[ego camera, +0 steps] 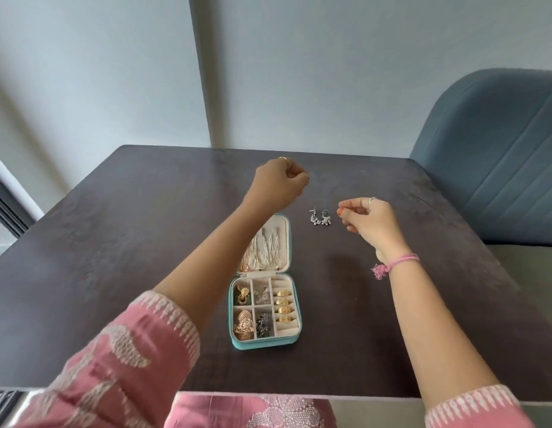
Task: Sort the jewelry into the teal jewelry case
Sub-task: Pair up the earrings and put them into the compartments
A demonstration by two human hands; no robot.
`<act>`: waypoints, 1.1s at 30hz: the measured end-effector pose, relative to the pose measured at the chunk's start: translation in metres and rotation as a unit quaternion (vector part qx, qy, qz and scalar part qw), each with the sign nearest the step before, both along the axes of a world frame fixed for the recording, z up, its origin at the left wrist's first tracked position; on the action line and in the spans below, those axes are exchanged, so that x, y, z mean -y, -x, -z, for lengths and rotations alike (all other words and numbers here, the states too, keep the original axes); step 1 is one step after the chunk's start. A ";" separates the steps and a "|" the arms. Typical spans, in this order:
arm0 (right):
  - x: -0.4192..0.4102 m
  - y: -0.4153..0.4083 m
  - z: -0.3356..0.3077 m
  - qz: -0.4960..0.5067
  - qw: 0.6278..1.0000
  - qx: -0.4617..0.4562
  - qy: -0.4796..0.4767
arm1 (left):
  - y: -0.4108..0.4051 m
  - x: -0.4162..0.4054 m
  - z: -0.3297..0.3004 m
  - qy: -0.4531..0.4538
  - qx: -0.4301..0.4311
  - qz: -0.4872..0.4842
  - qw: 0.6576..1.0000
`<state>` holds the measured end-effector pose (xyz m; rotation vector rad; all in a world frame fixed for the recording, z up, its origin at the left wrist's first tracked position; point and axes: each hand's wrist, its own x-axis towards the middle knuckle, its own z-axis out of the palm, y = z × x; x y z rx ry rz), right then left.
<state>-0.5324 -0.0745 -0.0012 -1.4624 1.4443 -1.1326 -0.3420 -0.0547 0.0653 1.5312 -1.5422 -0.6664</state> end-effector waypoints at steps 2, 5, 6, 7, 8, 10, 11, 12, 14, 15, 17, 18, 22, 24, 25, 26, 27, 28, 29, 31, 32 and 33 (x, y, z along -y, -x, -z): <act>0.017 0.002 0.008 0.009 1.000 -0.004 -0.009 | 0.009 0.016 0.001 -0.019 0.053 0.008 0.998; 0.040 0.003 0.021 0.006 1.000 -0.024 -0.014 | 0.019 0.039 0.005 -0.059 0.126 0.018 0.990; 0.046 0.003 0.026 0.002 0.999 -0.034 -0.014 | 0.024 0.046 0.007 -0.085 0.168 0.032 0.981; 0.051 0.002 0.031 -0.004 0.999 -0.049 -0.012 | 0.028 0.052 0.008 -0.117 0.216 0.049 0.968; 0.055 0.002 0.037 -0.011 0.998 -0.068 -0.009 | 0.032 0.058 0.010 -0.153 0.255 0.066 0.952; 0.059 0.000 0.046 -0.026 0.995 -0.099 -0.003 | 0.039 0.066 0.015 -0.209 0.290 0.088 0.930; 0.062 0.000 0.049 -0.029 0.994 -0.104 0.001 | 0.043 0.069 0.018 -0.221 0.303 0.094 0.922; 0.064 -0.001 0.050 -0.032 0.994 -0.108 0.003 | 0.045 0.070 0.022 -0.230 0.323 0.097 0.913; 0.067 -0.001 0.050 -0.040 0.990 -0.132 0.006 | 0.050 0.072 0.028 -0.243 0.340 0.085 0.904; 0.068 -0.002 0.049 -0.046 0.988 -0.147 0.008 | 0.052 0.070 0.028 -0.258 0.338 0.069 0.902; 0.068 -0.002 0.048 -0.051 0.985 -0.167 0.012 | 0.056 0.071 0.028 -0.259 0.334 0.052 0.905; 0.067 -0.002 0.048 -0.050 0.984 -0.172 0.013 | 0.058 0.071 0.028 -0.243 0.323 0.051 0.913; 0.066 -0.005 0.045 -0.053 0.982 -0.178 0.012 | 0.061 0.072 0.029 -0.229 0.297 0.034 0.926; 0.065 -0.006 0.044 -0.054 0.982 -0.178 0.010 | 0.061 0.072 0.032 -0.234 0.294 0.035 0.926; 0.065 -0.006 0.043 -0.057 0.982 -0.177 0.009 | 0.060 0.073 0.035 -0.233 0.306 0.035 0.922; 0.064 -0.005 0.042 -0.059 0.983 -0.174 0.007 | 0.059 0.074 0.038 -0.233 0.327 0.039 0.915; 0.062 -0.005 0.041 -0.064 0.984 -0.168 0.004 | 0.058 0.073 0.037 -0.230 0.345 0.045 0.909; 0.061 -0.004 0.039 -0.067 0.985 -0.161 0.000 | 0.057 0.073 0.036 -0.224 0.358 0.053 0.905; 0.059 -0.004 0.038 -0.069 0.986 -0.154 -0.002 | 0.055 0.073 0.034 -0.233 0.361 0.060 0.901; 0.056 -0.003 0.035 -0.068 0.988 -0.138 -0.003 | 0.053 0.069 0.026 -0.246 0.307 0.044 0.918; 0.055 -0.003 0.033 -0.065 0.989 -0.129 0.000 | 0.053 0.068 0.022 -0.248 0.281 0.037 0.926; 0.054 -0.003 0.031 -0.062 0.991 -0.120 0.006 | 0.051 0.069 0.019 -0.238 0.260 0.037 0.935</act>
